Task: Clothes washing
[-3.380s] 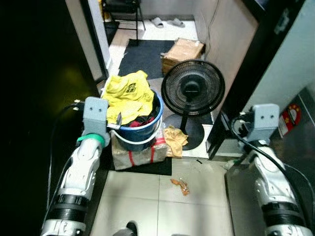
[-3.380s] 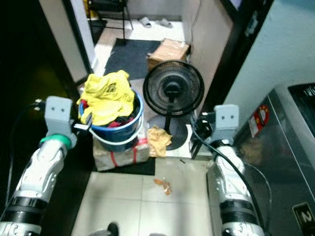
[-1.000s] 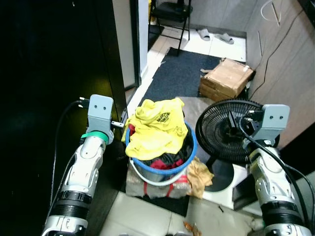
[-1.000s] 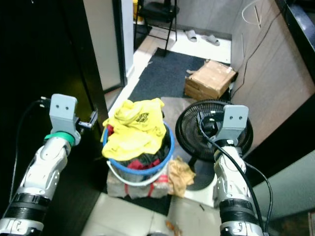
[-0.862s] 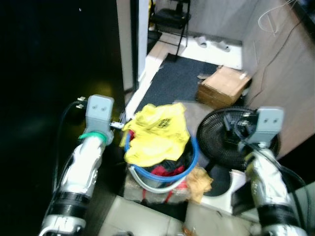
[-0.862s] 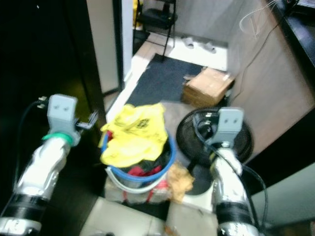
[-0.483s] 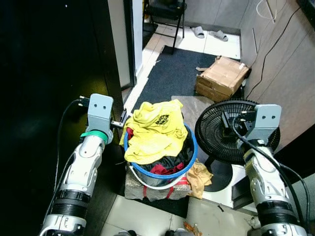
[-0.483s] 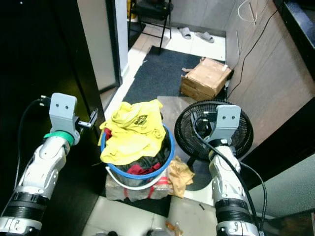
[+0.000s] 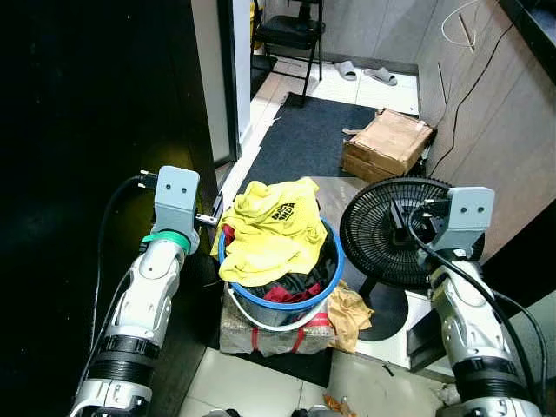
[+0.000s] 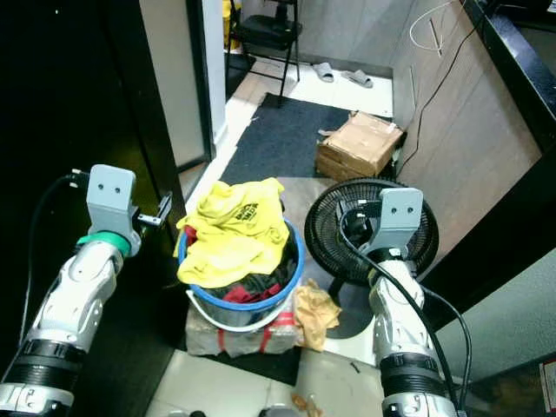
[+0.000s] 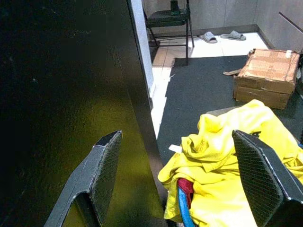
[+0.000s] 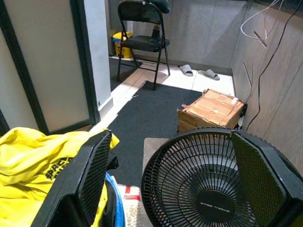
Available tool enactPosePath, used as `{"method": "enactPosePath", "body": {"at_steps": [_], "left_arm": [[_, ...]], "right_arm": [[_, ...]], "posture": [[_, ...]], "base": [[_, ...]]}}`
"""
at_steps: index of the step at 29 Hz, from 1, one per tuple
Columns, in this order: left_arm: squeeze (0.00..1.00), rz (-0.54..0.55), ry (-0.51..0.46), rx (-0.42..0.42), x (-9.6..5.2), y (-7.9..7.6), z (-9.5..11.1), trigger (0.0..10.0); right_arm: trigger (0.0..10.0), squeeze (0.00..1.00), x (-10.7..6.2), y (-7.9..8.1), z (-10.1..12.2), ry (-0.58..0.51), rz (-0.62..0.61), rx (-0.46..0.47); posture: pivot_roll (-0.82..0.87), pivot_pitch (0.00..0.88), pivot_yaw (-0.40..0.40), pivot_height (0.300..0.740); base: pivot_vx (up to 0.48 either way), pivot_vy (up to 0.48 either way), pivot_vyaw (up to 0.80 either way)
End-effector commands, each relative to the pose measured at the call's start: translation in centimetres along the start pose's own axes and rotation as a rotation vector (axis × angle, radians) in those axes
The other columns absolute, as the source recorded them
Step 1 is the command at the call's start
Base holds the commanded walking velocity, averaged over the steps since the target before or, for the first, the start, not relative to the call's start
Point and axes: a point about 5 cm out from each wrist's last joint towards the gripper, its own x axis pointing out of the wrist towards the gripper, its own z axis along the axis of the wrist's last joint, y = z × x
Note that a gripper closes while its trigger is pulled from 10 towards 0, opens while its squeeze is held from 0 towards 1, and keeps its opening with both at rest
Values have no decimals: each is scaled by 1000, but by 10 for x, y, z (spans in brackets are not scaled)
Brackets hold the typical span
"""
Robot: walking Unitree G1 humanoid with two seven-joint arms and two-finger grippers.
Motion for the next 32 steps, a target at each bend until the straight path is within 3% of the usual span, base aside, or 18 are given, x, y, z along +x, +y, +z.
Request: {"method": "enactPosePath", "body": {"at_steps": [1,13,32], "left_arm": [[0,2,23,1,-2,0,-7,10000],[0,-2,15,3,-2,-2,-6,10000],[0,1,8,-7,-3,-2,-5,10000]], "right_arm": [[10000,0,-3,-4,-4,15,-14,-5],[10000,0,-4,-4,-4,18,-17,-1],[10000,0,-3,-1,-2,5,-7,-8]], "posture": [[-73,55,29,740],[-76,62,29,740],[-72,65,29,740]], "base": [[0,0,-419],[381,0,-791],[19,0,0]]}}
